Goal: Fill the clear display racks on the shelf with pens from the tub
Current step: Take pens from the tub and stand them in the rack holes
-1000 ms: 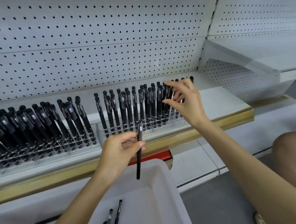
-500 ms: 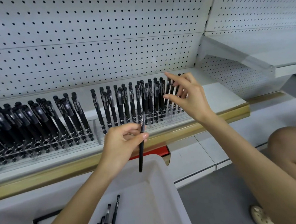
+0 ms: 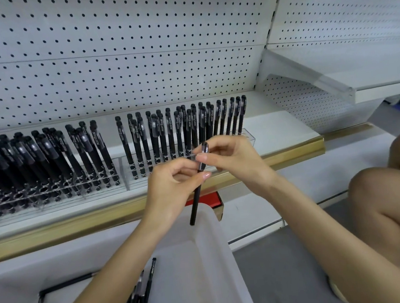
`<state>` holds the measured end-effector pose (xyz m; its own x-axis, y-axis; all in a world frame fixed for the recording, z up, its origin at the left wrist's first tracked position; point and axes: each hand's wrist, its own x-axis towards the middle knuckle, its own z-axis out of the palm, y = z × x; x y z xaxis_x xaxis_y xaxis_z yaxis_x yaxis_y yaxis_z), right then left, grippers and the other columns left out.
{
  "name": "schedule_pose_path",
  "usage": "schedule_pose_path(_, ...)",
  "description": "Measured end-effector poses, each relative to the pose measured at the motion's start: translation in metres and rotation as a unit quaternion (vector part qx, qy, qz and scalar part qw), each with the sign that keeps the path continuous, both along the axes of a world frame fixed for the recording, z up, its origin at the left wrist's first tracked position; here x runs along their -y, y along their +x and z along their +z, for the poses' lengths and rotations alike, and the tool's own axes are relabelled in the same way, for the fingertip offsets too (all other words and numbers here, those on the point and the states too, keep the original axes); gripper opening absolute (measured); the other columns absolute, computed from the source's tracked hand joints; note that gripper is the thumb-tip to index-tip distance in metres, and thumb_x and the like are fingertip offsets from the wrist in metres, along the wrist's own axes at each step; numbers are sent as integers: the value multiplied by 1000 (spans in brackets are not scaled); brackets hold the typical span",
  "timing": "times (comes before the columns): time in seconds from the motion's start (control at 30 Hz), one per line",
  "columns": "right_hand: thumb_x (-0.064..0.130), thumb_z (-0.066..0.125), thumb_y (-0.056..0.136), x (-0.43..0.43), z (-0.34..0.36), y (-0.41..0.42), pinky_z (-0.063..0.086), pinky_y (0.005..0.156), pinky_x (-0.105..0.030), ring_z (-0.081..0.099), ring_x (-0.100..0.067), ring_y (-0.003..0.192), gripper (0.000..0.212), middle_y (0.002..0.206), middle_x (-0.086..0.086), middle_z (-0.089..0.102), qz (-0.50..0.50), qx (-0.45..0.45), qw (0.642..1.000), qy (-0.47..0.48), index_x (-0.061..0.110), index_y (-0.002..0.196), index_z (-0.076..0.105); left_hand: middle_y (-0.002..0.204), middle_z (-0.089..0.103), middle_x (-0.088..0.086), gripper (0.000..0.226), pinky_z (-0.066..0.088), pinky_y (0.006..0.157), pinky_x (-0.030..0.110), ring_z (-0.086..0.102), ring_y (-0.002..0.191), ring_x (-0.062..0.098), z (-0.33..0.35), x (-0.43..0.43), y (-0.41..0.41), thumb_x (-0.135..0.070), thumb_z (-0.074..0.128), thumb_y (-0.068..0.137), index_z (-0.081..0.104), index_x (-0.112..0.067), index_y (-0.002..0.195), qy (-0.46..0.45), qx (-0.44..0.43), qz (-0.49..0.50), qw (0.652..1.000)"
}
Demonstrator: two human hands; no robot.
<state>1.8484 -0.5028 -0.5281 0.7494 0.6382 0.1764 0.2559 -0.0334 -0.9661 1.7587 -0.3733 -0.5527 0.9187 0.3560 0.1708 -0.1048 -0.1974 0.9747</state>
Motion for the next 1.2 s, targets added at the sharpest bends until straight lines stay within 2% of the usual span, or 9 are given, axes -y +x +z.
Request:
schedule_pose_path(0.17, 9, 69, 82, 7, 8, 2, 53, 64, -21, 66, -11, 78, 1, 84, 2, 72, -42, -18, 998, 49, 10, 82, 69, 74, 73, 3, 16, 55, 68, 21, 71, 72, 16, -3, -1, -6, -2, 72, 78, 72, -18, 81, -16, -20, -49, 998)
schedule_pose_path(0.3, 4, 71, 80, 8, 6, -2, 54, 66, -22, 68, -13, 74, 14, 86, -13, 71, -37, -14, 999, 38, 7, 94, 69, 75, 73, 9, 14, 57, 69, 24, 71, 71, 20, -8, 1, -8, 1, 69, 80, 73, -11, 86, -63, -20, -37, 997)
schedule_pose_path(0.43, 2, 72, 79, 13, 4, 0, 54, 68, -23, 67, -14, 70, 26, 75, -4, 69, -36, -19, 999, 29, 4, 104, 66, 78, 74, 7, 11, 56, 71, 23, 71, 75, 17, -6, 5, -3, -4, 69, 83, 73, -9, 90, -56, -37, -42, 997)
schedule_pose_path(0.53, 6, 72, 77, 21, 19, 12, 57, 73, -32, 68, -20, 71, 41, 75, -5, 69, -86, -12, 994, 70, 16, 114, 55, 89, 71, -11, 15, 51, 77, 14, 67, 81, 0, -5, -2, 0, -23, 64, 88, 73, -17, 98, 193, -7, -23, 981)
schedule_pose_path(0.6, 4, 71, 81, 30, 30, 29, 58, 77, -36, 70, -23, 76, 45, 79, -11, 68, -147, 39, 984, 88, 19, 117, 48, 101, 69, -6, 31, 55, 80, 26, 67, 86, 9, -3, -13, 2, -34, 54, 91, 70, -15, 110, 414, 21, 4, 910)
schedule_pose_path(0.7, 6, 72, 83, 39, 35, 55, 58, 79, -40, 71, -23, 77, 43, 81, -15, 65, -222, 128, 965, 53, 22, 115, 48, 114, 66, 8, 45, 54, 83, 38, 66, 99, 23, -8, -27, 8, -38, 47, 89, 65, -8, 118, 571, 15, 15, 821)
schedule_pose_path(0.87, 12, 72, 84, 32, 22, 72, 55, 80, -25, 66, -10, 82, 40, 83, 5, 63, -278, 236, 931, 31, 28, 110, 47, 124, 62, 14, 56, 35, 100, 43, 60, 116, 29, -28, -34, 14, -43, 55, 84, 59, -5, 124, 659, -19, 21, 751)
schedule_pose_path(1.07, 16, 71, 85, 20, 0, 81, 51, 81, -15, 61, -3, 81, 41, 87, 12, 59, -229, 319, 919, -30, 14, 122, 52, 123, 63, 12, 56, 44, 95, 43, 62, 112, 26, -30, -36, 14, -44, 58, 81, 61, -6, 123, 664, -20, 22, 747)
schedule_pose_path(1.2, 15, 71, 84, 16, -13, 85, 54, 81, -23, 61, -5, 82, 42, 88, 7, 62, -200, 358, 910, -56, 13, 123, 55, 121, 65, 10, 56, 47, 93, 43, 64, 110, 25, -29, -38, 15, -43, 65, 79, 63, -6, 121, 663, -19, 20, 748)
